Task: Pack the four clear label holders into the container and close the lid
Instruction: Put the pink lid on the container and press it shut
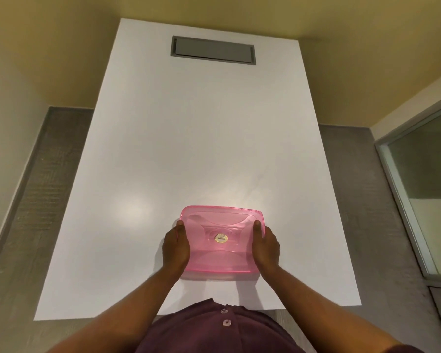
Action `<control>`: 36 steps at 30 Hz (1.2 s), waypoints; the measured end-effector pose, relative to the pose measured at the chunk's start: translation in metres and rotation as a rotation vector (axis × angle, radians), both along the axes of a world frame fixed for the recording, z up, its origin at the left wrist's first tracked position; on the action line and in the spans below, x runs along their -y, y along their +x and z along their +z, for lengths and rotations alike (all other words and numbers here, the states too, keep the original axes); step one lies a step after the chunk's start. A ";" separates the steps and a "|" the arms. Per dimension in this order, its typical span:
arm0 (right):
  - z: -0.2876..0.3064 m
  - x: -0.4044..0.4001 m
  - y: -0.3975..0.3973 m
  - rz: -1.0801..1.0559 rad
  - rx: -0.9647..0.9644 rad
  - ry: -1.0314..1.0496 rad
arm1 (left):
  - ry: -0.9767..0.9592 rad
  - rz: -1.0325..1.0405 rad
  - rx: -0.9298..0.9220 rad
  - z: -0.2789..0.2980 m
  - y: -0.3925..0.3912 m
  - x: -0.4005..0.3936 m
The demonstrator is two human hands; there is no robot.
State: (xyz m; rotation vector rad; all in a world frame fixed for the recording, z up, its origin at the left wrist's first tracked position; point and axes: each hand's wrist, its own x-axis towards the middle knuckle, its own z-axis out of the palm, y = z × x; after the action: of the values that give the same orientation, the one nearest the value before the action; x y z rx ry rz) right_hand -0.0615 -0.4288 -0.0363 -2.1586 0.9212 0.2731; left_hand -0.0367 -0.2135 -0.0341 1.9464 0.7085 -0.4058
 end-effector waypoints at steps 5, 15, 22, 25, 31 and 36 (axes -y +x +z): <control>0.016 0.005 0.032 -0.053 -0.014 0.112 | -0.047 0.024 -0.049 0.010 0.029 0.006; 0.043 0.019 0.169 -0.106 0.041 0.268 | -0.103 0.098 -0.001 0.031 0.161 0.013; 0.040 0.031 0.279 -0.091 0.080 0.289 | -0.099 0.085 0.063 0.033 0.268 0.024; 0.034 0.035 0.319 -0.074 0.103 0.277 | -0.076 0.073 0.068 0.026 0.307 0.027; 0.026 0.039 0.370 -0.064 0.129 0.262 | -0.047 0.055 0.084 0.012 0.359 0.030; 0.016 0.040 0.376 -0.060 0.114 0.252 | -0.045 0.037 0.068 0.002 0.367 0.030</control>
State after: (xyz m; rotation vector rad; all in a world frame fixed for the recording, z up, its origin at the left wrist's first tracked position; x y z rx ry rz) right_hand 0.3149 -0.4690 -0.0206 -1.8923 0.8386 0.2211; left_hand 0.3307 -0.2439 -0.0326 1.8924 0.6849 -0.3283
